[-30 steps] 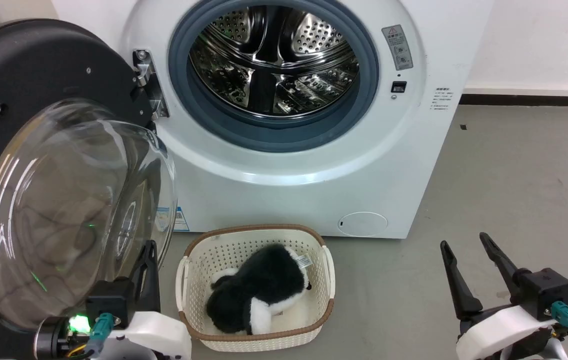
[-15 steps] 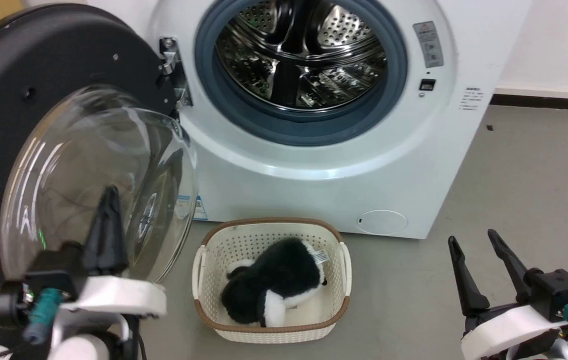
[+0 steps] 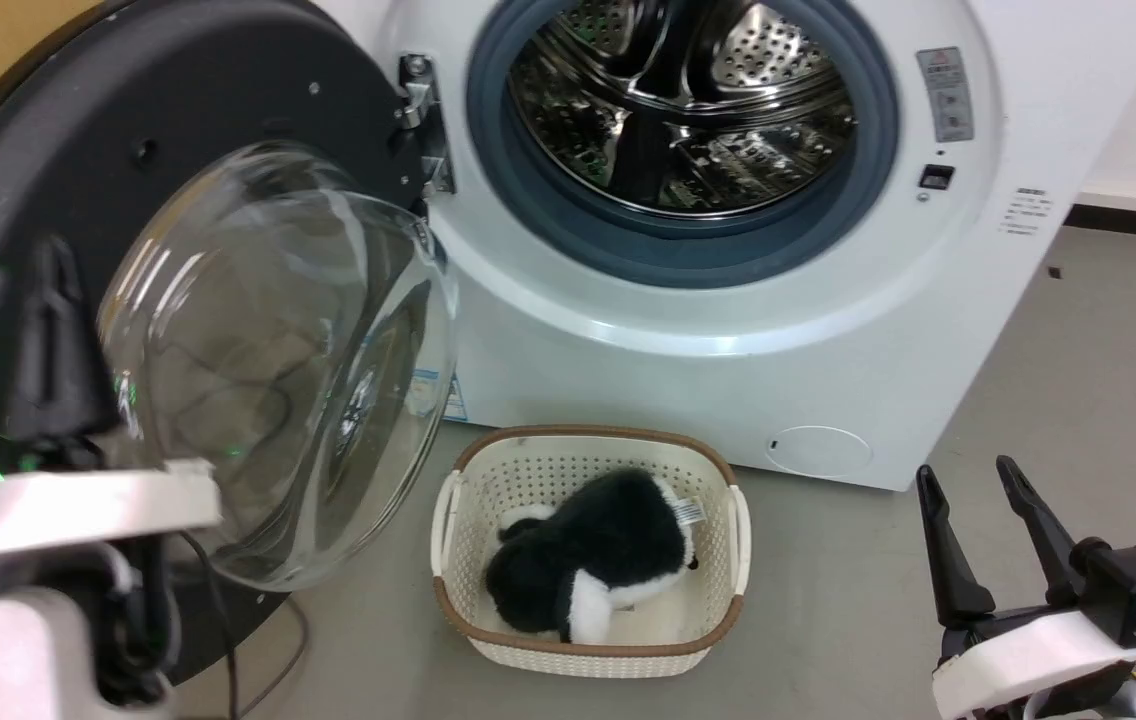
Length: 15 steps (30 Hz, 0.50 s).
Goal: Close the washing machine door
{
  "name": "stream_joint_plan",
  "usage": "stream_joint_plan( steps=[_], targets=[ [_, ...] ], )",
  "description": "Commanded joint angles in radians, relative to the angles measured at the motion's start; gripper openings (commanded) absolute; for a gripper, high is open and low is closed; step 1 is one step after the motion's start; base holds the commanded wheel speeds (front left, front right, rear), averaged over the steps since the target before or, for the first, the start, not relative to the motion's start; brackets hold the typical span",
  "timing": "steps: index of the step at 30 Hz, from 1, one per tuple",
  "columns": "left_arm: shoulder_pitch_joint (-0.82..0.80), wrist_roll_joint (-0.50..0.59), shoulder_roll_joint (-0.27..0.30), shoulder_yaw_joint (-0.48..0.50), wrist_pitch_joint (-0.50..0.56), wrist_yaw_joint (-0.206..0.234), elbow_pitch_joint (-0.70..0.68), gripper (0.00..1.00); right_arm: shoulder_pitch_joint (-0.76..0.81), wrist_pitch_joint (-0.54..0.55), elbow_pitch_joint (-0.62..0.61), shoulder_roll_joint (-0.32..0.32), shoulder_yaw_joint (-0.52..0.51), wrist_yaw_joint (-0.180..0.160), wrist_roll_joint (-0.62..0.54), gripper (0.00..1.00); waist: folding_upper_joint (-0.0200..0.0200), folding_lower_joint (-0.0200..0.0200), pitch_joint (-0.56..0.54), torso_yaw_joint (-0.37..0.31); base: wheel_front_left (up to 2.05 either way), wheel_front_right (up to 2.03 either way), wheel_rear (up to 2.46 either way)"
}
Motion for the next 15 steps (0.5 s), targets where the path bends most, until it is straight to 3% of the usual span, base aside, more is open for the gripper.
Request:
stream_joint_plan(
  steps=[1,15],
  targets=[
    [-0.042,-0.033,0.018,0.027,-0.006,-0.008,-0.012,0.0,-0.007,-0.012,0.003,0.002,-0.002,0.0,0.016,1.0,0.0,0.0,0.004,0.015,0.0,0.0,0.0],
    [-0.164,-0.211,0.103,0.174,0.043,0.003,0.017,0.0,-0.005,-0.039,0.03,0.002,-0.02,0.0,0.051,1.0,0.0,0.0,0.017,0.08,0.0,0.0,0.0]
  ],
)
